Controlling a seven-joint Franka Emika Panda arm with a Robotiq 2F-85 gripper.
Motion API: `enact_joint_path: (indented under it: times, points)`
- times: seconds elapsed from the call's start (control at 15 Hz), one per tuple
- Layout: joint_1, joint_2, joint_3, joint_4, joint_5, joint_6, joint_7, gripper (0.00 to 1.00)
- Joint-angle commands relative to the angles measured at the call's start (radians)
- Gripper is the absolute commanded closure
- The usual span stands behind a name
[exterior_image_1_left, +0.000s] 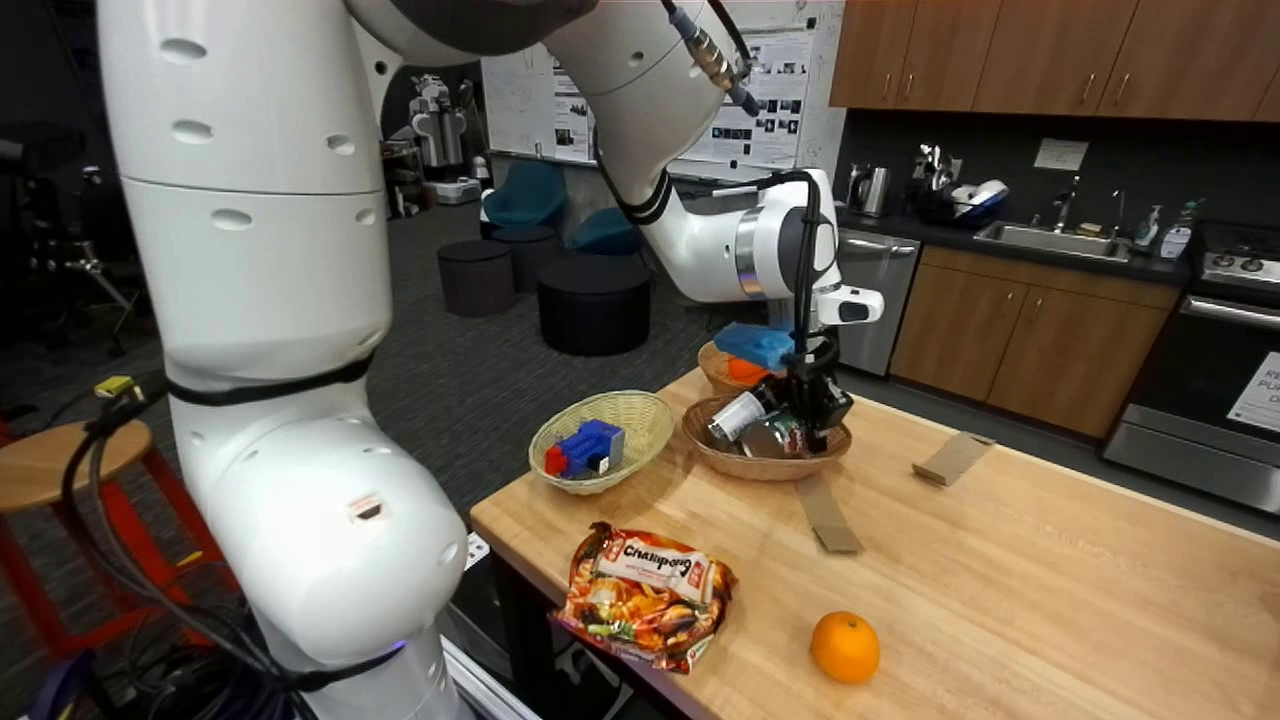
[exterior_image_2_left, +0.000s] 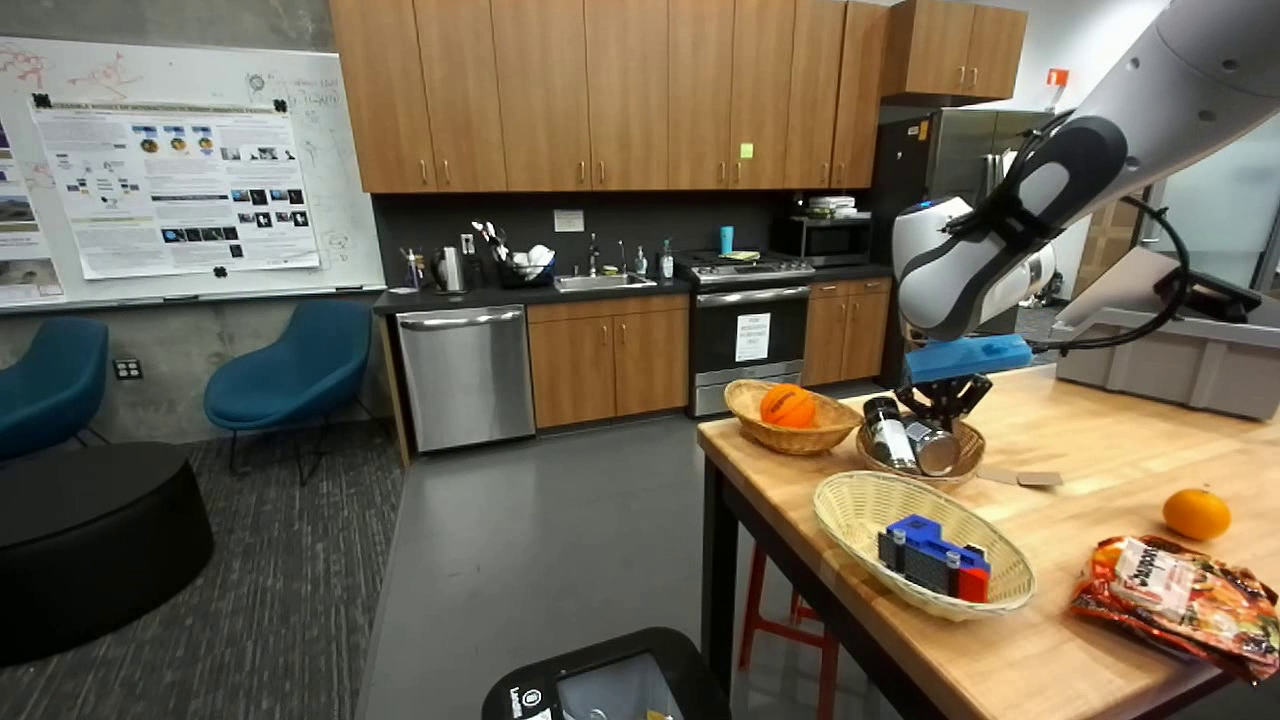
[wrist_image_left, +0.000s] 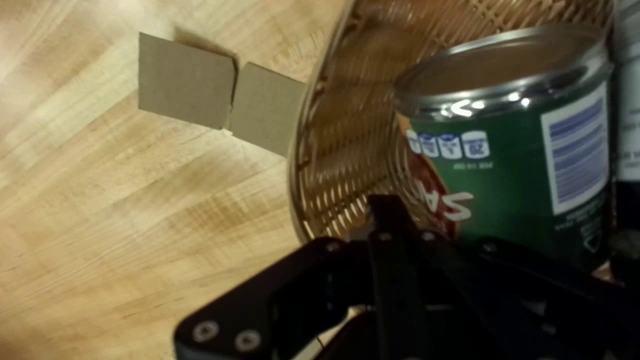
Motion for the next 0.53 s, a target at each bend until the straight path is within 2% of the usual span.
enact_joint_path:
  times: [0.0, 0.47]
  points:
    - [0.016, 0.042, -0.006, 0.005, 0.009, 0.052, 0.026, 1.0]
    - [0.003, 0.079, -0.066, -0.019, -0.038, -0.007, 0.068, 1.0]
